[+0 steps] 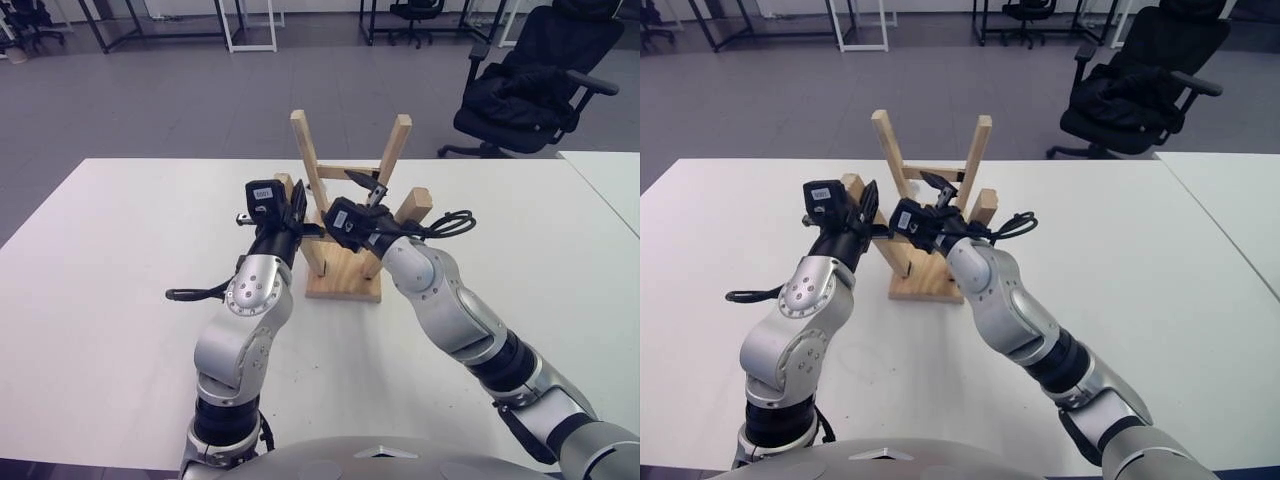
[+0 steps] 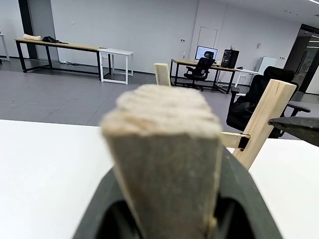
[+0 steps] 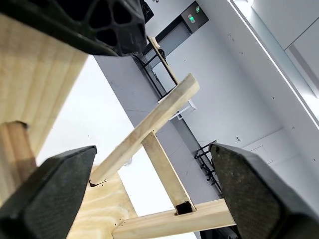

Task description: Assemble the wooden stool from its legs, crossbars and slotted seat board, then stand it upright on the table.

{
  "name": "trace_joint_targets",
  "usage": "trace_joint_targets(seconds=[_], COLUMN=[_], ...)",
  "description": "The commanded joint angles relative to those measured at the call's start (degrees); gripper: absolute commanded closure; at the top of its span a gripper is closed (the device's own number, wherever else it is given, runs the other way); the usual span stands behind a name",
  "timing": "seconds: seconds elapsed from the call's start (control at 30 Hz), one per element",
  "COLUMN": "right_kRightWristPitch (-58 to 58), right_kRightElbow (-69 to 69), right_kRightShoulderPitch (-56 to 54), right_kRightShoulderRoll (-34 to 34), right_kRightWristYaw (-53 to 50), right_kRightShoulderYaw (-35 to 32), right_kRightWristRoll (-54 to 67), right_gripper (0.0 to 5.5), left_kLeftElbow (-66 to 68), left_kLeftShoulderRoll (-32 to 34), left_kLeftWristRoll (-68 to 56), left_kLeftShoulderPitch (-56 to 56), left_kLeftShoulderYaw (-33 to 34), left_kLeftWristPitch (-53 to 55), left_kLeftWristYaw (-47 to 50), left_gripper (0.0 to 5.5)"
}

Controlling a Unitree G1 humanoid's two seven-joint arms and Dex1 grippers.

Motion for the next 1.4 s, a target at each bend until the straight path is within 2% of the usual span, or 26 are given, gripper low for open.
trace_joint_targets(seconds=[0.03, 0.2, 0.3, 0.4, 0.5, 0.57, 0.63, 0.7, 0.83, 0.93, 1.1, 1.17, 1.27, 1.4], right_kRightWristPitch=[1.00, -0.28, -1.92, -4.52, -6.60, -2.87, -0.41, 2.99, 2.32, 0.72, 0.27, -1.87, -7.61, -12.26], right_kRightElbow=[1.56, 0.29, -3.03, -7.10, -5.97, -3.60, -0.02, 3.64, 10.99, 11.57, 10.27, 12.12, 16.88, 17.49], right_kRightShoulderPitch=[1.38, -4.10, -7.00, -11.14, -14.70, -16.63, -13.26, -7.07, 7.06, 5.95, 0.45, -0.43, 0.69, 3.57], right_kRightShoulderRoll=[0.48, 0.85, 1.67, 0.76, 0.82, 2.03, 1.12, 0.60, 1.16, 1.13, 1.21, 0.16, -3.16, -3.57], right_kRightWristYaw=[2.65, 4.57, 7.83, 11.60, 13.51, 14.79, 17.99, 19.87, 17.66, 14.82, 10.73, 9.53, 9.44, 11.10], right_kRightShoulderYaw=[-0.99, -5.03, -11.33, -23.18, -36.89, -45.57, -49.39, -49.48, -41.06, -39.77, -42.91, -43.82, -40.79, -36.71], right_kRightWristRoll=[-0.02, -0.67, 4.59, 12.93, 24.09, 34.35, 41.42, 44.70, 40.31, 39.81, 43.26, 42.33, 36.89, 33.75], right_gripper=[1.27, 1.27, 1.27, 1.27, 1.27, 1.27, 1.27, 1.27, 1.27, 1.27, 1.27, 1.27, 1.27, 1.27], left_kLeftElbow=[-1.29, -6.56, -9.60, -11.53, -4.08, 3.46, 9.83, 15.72, 29.08, 33.28, 27.80, 25.56, 23.25, 20.48], left_kLeftShoulderRoll=[-3.48, -4.65, -2.57, 4.57, 12.62, 17.53, 20.17, 19.61, 17.56, 17.01, 16.89, 19.02, 22.76, 25.25], left_kLeftWristRoll=[-1.64, -6.27, -9.89, -16.84, -21.45, -23.09, -24.80, -24.68, -14.10, -9.37, -13.23, -13.72, -16.35, -18.56], left_kLeftShoulderPitch=[-1.15, -6.34, -10.97, -20.47, -31.24, -33.06, -28.97, -22.52, -11.68, -13.09, -19.47, -22.35, -27.07, -27.15], left_kLeftShoulderYaw=[1.95, 6.98, 10.73, 17.71, 23.71, 25.02, 24.05, 21.38, 6.11, 1.68, 7.74, 10.83, 18.61, 24.72], left_kLeftWristPitch=[3.27, 3.42, 4.91, 8.32, 9.48, 8.45, 6.90, 4.68, -8.98, -16.39, -15.35, -14.70, -13.08, -11.75], left_kLeftWristYaw=[-0.10, -0.20, -1.81, -8.06, -14.30, -20.59, -28.31, -33.51, -40.55, -42.10, -39.43, -38.40, -36.47, -34.41], left_gripper=[3.70, 2.95, 2.40, 1.94, 1.46, 1.41, 1.41, 1.41, 1.41, 1.41, 1.41, 1.41, 1.41, 1.41])
